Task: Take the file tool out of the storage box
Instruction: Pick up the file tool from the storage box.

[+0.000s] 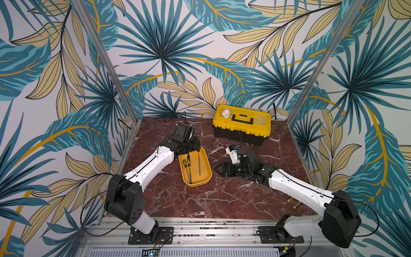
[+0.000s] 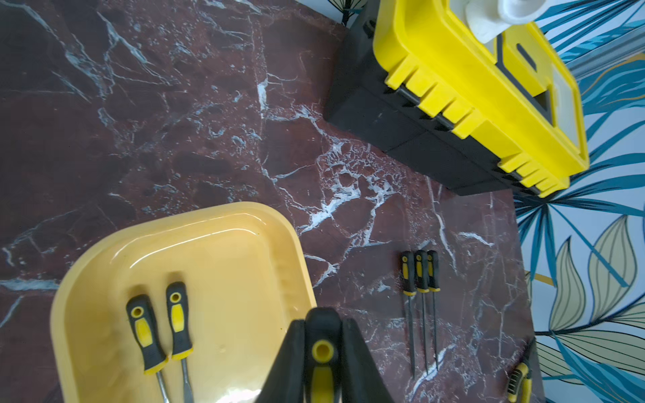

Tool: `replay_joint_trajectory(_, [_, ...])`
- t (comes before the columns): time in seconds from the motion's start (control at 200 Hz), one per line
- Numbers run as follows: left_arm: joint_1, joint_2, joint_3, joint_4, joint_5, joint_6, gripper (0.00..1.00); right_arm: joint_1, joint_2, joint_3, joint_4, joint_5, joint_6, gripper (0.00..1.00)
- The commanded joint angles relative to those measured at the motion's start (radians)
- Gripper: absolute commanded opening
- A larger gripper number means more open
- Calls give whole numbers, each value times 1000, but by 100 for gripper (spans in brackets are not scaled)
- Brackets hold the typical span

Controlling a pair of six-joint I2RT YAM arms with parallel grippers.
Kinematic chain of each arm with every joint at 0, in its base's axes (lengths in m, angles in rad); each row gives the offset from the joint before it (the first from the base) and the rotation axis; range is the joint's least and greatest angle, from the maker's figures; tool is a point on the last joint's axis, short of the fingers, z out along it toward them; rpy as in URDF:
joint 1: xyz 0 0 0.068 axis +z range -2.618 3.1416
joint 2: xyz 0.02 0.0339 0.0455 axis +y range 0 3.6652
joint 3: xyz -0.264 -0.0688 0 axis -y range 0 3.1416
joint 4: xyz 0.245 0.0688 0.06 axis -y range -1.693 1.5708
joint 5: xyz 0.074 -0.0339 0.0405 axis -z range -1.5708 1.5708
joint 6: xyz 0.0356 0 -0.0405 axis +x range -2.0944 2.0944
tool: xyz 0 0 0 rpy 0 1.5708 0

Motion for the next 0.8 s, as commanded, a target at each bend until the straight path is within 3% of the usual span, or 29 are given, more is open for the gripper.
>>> replay_joint_trajectory(0.0, [-8,-20,-30,34,57,-14,13,22,6,14,42,-13,29,83])
replay_joint_trajectory(0.361, [-31,20,-44,146,144,-82,13,46,43,22,143,-79,81,58])
replay_joint_trajectory(0.796, [-48,27,-59,216,133,-135,11,63,110,53,201,-113,110,32])
